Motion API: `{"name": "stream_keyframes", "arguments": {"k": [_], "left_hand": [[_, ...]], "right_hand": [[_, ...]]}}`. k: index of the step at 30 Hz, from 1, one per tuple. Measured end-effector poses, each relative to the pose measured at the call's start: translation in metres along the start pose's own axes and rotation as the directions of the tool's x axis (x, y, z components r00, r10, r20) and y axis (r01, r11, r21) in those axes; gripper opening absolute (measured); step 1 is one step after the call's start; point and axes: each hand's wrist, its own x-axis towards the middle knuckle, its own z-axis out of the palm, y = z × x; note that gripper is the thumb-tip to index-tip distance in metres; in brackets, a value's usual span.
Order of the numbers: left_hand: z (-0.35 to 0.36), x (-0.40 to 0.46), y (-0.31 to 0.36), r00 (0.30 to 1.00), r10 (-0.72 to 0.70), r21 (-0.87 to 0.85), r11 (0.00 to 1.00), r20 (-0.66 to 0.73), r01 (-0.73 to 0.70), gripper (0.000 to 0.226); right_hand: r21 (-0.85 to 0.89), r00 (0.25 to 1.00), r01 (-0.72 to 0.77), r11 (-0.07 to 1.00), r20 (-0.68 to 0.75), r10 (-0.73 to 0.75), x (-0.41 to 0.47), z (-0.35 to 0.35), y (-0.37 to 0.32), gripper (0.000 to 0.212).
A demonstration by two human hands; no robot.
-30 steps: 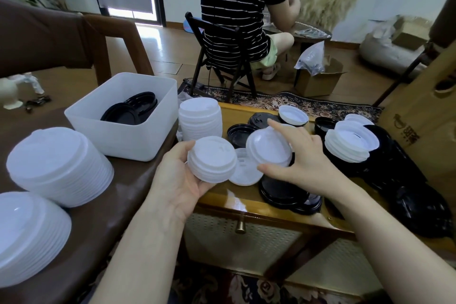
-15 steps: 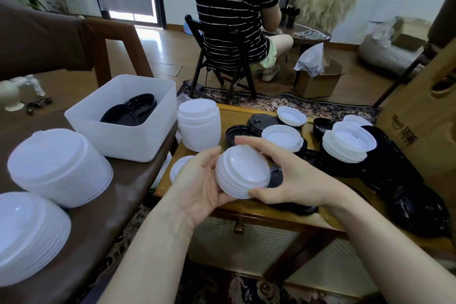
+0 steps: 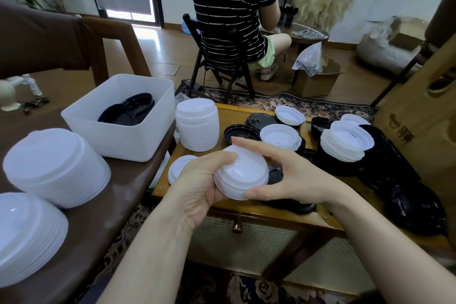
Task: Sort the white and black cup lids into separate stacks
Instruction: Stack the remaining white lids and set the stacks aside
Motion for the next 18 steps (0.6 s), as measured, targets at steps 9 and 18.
{"name": "stream_keyframes", "arguments": {"k": [9,18], "left_hand": [[-0.001,0.000,-0.003,0.997,0.072,-0.022,0.997,-0.015,-0.072,0.061],[0.006,-0.002,-0.002,0.991,0.116,-0.023,0.993,0.060,-0.115,0.049]], "right_hand": [[-0.003,0.999,0.033,0.999,-0.028,-0.033,0.000,0.004,0.003,0.084],[0.035,0.987,0.029,0.999,-0.159,-0.023,-0.004,0.001,0.006,0.079]]}}
